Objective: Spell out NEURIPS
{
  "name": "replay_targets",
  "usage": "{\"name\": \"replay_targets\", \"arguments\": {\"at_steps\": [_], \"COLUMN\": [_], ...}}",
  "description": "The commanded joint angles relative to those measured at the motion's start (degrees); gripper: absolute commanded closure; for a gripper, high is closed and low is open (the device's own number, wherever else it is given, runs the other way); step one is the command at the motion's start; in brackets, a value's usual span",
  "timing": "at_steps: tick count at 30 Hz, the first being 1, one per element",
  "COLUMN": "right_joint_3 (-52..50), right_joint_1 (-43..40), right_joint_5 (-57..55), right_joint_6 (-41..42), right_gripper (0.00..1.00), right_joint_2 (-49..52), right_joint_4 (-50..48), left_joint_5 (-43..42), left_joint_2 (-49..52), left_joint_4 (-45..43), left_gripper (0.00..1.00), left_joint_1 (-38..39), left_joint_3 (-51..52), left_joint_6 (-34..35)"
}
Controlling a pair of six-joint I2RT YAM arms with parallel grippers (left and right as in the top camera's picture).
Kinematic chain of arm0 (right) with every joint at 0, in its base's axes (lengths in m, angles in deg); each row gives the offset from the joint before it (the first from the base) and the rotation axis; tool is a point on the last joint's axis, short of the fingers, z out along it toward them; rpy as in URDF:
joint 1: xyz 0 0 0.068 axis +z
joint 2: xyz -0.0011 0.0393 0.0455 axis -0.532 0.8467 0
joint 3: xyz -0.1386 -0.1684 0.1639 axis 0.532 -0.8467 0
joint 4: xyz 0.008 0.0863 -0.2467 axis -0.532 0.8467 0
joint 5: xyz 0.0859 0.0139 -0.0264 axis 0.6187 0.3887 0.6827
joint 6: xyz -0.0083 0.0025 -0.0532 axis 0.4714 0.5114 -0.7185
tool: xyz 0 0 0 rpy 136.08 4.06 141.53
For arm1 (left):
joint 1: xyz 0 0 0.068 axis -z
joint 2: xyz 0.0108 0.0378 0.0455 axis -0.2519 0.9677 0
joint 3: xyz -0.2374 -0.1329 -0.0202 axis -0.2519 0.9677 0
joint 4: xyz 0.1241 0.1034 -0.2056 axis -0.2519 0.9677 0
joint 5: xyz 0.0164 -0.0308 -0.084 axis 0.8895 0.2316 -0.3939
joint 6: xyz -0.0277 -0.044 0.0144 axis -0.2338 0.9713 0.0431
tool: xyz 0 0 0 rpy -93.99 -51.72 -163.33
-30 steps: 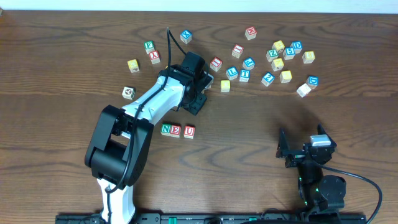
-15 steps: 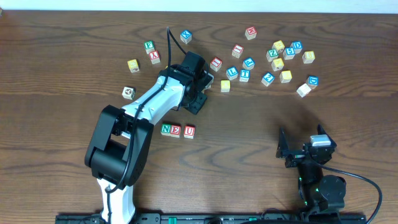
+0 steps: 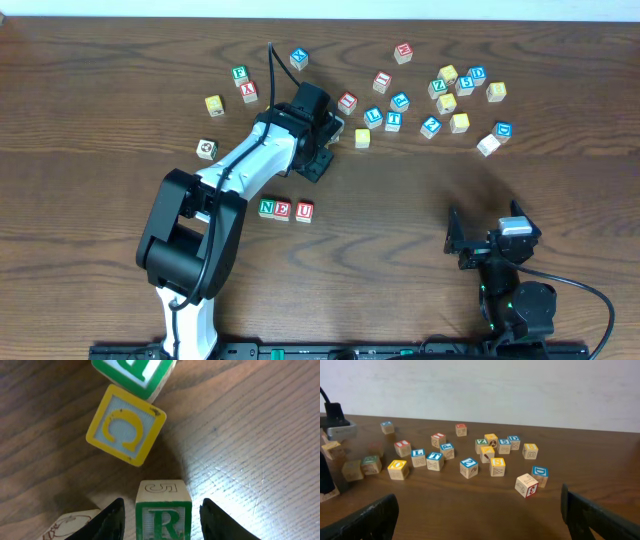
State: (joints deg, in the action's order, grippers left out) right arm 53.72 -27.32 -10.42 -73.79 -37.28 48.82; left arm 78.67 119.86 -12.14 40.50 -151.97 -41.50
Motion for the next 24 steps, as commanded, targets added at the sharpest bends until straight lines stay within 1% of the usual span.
{"name": "replay_targets", "arguments": {"at_steps": [1,24], "right_joint_3": [-0.07,-0.07], "right_joint_1": [-0.28,-0.28], "right_joint_5": [0.11,0.11], "right_joint_6": [0.42,0.42], "right_gripper": [0.01,0.01], "right_joint_2": [0.04,0.04], "right_joint_4": [0.26,0.26], "left_joint_5": [0.76,0.74], "left_joint_2": [0.28,0.31], "left_joint_4": [-0.33,-0.7], "left_gripper": [0.52,0.53], "left_joint_1": [-0.13,-0.13], "left_joint_3": [0.24,1.38], "left_joint_6": [-0.33,-0.33]}}
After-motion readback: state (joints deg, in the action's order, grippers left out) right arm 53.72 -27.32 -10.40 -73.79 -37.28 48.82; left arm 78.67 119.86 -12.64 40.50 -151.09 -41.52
